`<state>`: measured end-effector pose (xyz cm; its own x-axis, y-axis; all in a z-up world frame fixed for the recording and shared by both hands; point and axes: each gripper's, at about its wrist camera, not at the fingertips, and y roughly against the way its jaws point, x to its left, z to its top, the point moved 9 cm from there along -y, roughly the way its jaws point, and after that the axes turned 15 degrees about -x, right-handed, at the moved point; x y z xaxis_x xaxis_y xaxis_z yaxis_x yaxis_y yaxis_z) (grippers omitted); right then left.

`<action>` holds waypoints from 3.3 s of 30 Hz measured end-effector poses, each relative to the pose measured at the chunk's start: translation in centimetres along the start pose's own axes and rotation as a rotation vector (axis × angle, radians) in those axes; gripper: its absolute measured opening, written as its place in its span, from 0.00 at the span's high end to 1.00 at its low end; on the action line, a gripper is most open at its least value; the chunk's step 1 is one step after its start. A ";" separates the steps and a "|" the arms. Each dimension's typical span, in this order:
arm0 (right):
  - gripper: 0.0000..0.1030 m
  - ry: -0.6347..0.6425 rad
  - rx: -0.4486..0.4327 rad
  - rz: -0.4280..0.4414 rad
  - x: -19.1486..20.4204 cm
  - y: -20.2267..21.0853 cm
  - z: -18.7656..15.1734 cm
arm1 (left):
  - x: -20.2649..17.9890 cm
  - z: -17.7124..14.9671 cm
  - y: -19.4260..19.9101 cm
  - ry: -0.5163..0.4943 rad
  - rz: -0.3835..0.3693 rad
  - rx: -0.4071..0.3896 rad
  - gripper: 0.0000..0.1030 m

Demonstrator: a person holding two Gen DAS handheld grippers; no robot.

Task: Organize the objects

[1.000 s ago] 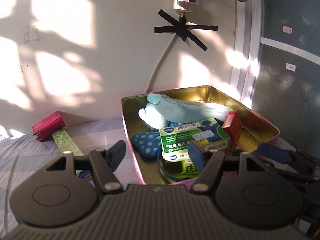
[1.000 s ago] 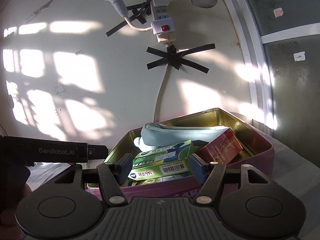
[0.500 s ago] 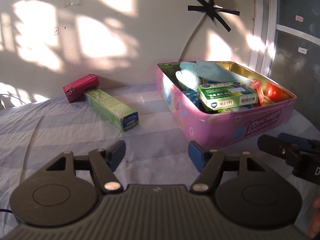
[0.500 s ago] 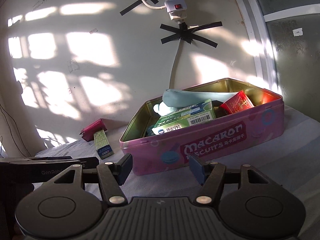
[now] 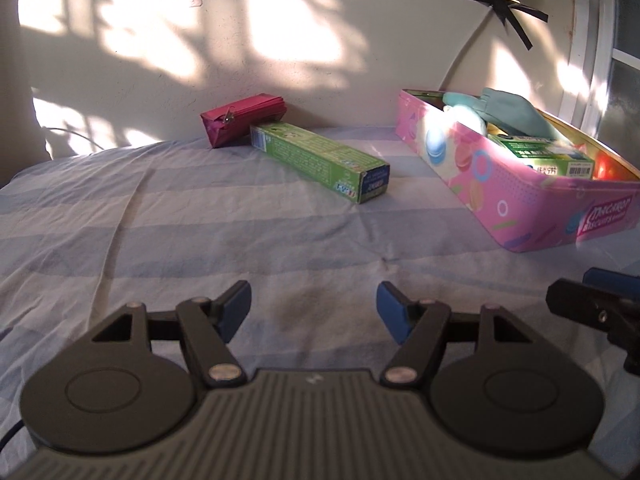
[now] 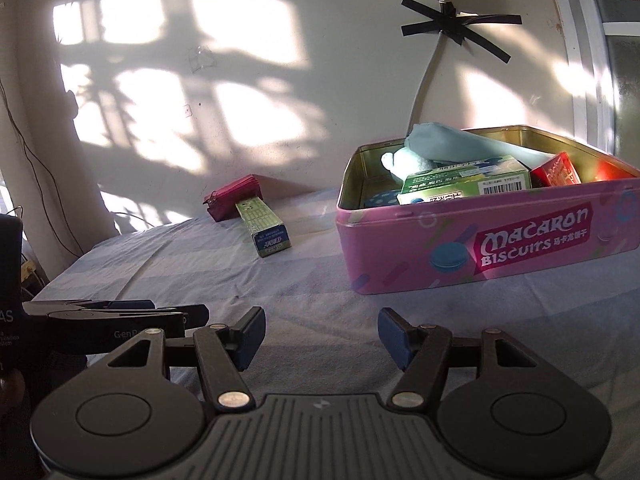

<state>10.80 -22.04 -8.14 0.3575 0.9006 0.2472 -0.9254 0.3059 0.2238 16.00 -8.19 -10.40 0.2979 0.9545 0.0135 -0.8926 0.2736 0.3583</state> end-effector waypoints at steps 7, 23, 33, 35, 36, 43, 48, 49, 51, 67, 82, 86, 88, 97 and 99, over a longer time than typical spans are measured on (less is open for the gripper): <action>0.39 0.008 0.041 0.003 0.9 -0.9 -1.2 | 1.9 -0.9 -0.7 0.028 0.015 0.009 0.30; 0.36 0.008 0.059 0.013 1.0 -1.5 -2.2 | 1.9 -0.9 -0.6 0.024 0.004 0.006 0.25; 0.36 0.054 0.068 0.043 2.1 -2.4 -2.3 | 2.4 -0.8 -0.7 0.051 0.020 0.001 0.25; 0.36 0.045 0.066 0.045 2.0 -2.4 -2.3 | 2.4 -0.8 -0.7 0.050 0.017 0.002 0.25; 0.36 0.044 0.065 0.045 2.1 -2.4 -2.4 | 2.4 -0.8 -0.7 0.051 0.017 0.002 0.24; 0.35 0.064 0.073 0.056 2.4 -2.9 -2.2 | 2.5 -0.7 -0.7 0.061 0.021 -0.001 0.24; 0.35 0.110 0.100 0.077 3.6 -5.4 -2.2 | 4.3 -0.5 -0.9 0.115 0.069 -0.007 0.24; 0.36 0.117 0.098 0.091 4.0 -6.1 -1.9 | 5.0 -0.4 -1.0 0.123 0.087 -0.009 0.24; 0.36 0.131 0.100 0.107 4.8 -7.5 -1.5 | 6.1 -0.4 -1.3 0.138 0.115 -0.008 0.24; 0.23 0.112 0.097 0.073 6.2 -20.7 1.5 | 8.5 0.0 -1.7 0.209 0.160 -0.027 0.24; 0.62 0.300 0.184 0.267 4.5 -6.2 -2.2 | 8.5 0.0 -1.7 0.209 0.155 -0.029 0.24; 0.61 0.300 0.214 0.352 1.4 1.3 -2.7 | 8.2 0.2 -1.3 0.228 0.095 -0.045 0.21; 0.57 0.328 0.192 0.291 -0.7 3.8 -3.0 | 7.7 0.7 -0.9 0.239 0.048 -0.086 0.20; 0.46 0.220 0.079 0.125 -4.0 7.7 -2.6 | 0.2 1.7 0.0 0.215 -0.211 -0.054 0.21; 0.46 0.253 0.077 0.128 -3.2 7.1 -2.9 | -1.0 1.7 0.3 0.190 -0.228 -0.037 0.23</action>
<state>2.75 -21.82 -10.04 0.1870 0.9817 0.0371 -0.9450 0.1695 0.2797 15.98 -9.28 -8.66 0.4263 0.8722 -0.2397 -0.8230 0.4840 0.2974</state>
